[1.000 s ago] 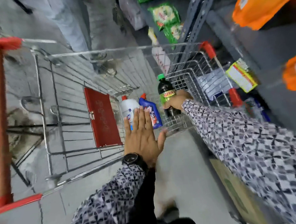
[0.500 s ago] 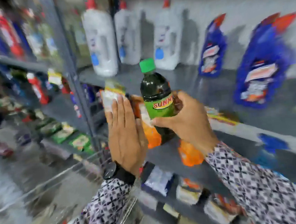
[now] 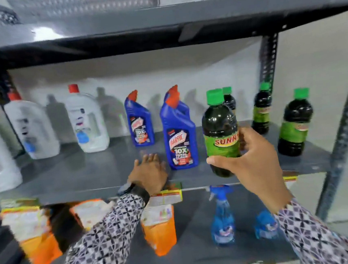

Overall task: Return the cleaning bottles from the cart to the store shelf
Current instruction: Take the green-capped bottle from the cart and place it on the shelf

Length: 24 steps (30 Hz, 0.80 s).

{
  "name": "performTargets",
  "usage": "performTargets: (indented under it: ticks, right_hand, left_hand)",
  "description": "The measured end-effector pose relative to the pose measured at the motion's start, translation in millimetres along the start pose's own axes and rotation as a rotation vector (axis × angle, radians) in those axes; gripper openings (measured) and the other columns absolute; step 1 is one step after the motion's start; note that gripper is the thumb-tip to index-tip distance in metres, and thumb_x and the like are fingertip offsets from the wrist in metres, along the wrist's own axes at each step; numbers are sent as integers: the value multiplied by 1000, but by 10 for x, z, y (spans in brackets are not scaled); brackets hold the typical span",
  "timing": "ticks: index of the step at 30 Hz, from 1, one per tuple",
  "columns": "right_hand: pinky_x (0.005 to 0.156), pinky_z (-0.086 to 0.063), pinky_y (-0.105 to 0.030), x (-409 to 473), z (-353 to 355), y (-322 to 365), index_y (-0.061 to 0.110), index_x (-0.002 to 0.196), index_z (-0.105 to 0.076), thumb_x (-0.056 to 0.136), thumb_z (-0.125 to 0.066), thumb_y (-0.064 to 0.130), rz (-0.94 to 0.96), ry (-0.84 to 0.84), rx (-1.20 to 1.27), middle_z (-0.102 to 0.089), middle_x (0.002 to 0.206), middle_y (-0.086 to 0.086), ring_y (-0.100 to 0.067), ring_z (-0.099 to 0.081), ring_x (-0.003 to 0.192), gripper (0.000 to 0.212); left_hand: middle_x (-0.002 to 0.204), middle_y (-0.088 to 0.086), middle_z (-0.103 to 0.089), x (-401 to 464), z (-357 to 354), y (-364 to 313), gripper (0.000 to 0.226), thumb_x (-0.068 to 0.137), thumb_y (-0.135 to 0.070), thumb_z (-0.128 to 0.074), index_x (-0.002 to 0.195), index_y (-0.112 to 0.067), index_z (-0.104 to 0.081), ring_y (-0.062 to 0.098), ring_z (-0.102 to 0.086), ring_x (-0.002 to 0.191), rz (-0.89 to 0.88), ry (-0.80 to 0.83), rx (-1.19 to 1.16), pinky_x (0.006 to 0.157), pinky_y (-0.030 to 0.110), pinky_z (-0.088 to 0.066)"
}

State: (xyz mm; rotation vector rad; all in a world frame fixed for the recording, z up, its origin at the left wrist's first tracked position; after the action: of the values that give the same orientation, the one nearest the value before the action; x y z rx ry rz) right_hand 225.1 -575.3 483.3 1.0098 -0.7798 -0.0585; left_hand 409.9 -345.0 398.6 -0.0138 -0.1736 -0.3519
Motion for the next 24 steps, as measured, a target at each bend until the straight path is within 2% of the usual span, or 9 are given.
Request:
performTargets:
  ticks: [3, 6, 7, 9, 11, 16, 19, 24]
  right_hand:
    - [67, -49, -8, -52, 52, -190, 33, 108, -68, 55, -98, 40, -46, -31, -38, -74, 92, 23, 17, -66, 85, 61]
    - [75, -57, -23, 13, 78, -318, 34, 108, -67, 54, -96, 48, -71, -86, -47, -76, 96, 20, 6, -72, 86, 63]
    - [78, -60, -28, 86, 91, -353, 33, 110, -67, 55, -95, 52, -74, -114, -55, -77, 98, 18, 3, -73, 88, 64]
    - [84, -61, -33, 291, 90, -441, 32, 115, -66, 57, -92, 56, -75, -148, -105, -78, 103, 15, -4, -74, 93, 68]
    - [88, -59, -34, 533, 60, -551, 27, 121, -65, 61, -91, 54, -78, -151, -164, -78, 108, 10, -9, -73, 97, 71]
    - [88, -56, -34, 933, -59, -883, 15, 118, -63, 65, -94, 43, -138, -94, -196, -78, 112, -3, -22, -74, 102, 68]
    - [85, -51, -29, 970, -122, -982, 17, 110, -61, 66, -95, 38, -152, -61, -212, -78, 111, -5, -21, -72, 98, 60]
    - [87, -52, -29, 983, -170, -1033, 15, 118, -63, 66, -95, 38, -157, -23, -196, -77, 112, -3, -19, -71, 98, 65]
  left_hand:
    - [166, 13, -32, 13, -107, -11, 79, 91, -42, -3, 152, -9, -41, 32, -28, 155, -51, 22, 101, 121, 58, -26]
    - [166, 15, -32, 0, -98, -13, 85, 88, -42, 4, 150, -8, -43, 33, -30, 155, -56, 15, 84, 120, 59, -28]
    - [166, 15, -32, -11, -75, -25, 85, 89, -43, 5, 149, -8, -43, 32, -30, 155, -49, 2, 67, 121, 58, -28]
    - [168, 12, -30, -46, -42, -13, 71, 100, -42, -5, 154, -9, -37, 28, -27, 157, 6, -5, -29, 125, 53, -23]
    - [170, 9, -25, -74, -15, -23, 61, 106, -38, -16, 159, -10, -29, 24, -23, 159, 32, 3, -97, 129, 48, -17]
    - [172, 6, -20, -98, 13, -53, 61, 108, -39, -18, 162, -12, -24, 21, -17, 161, 57, 46, -151, 131, 44, -10]
    - [172, 5, -19, -107, 33, -78, 60, 108, -40, -18, 162, -13, -23, 20, -16, 161, 51, 39, -154, 131, 43, -10]
    - [172, 6, -21, -126, 53, -71, 60, 107, -39, -18, 161, -13, -24, 21, -19, 160, 74, 46, -168, 131, 44, -12]
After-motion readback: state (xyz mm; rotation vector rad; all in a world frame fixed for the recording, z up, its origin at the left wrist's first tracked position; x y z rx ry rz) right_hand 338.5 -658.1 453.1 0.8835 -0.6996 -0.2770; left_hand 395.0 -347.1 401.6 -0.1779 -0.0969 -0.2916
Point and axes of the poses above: each hand's wrist, its own x-axis towards the middle knuckle, its own z-axis out of the back of the hand, y = z × x, the point moved 8 cm from there along x, towards the middle knuckle
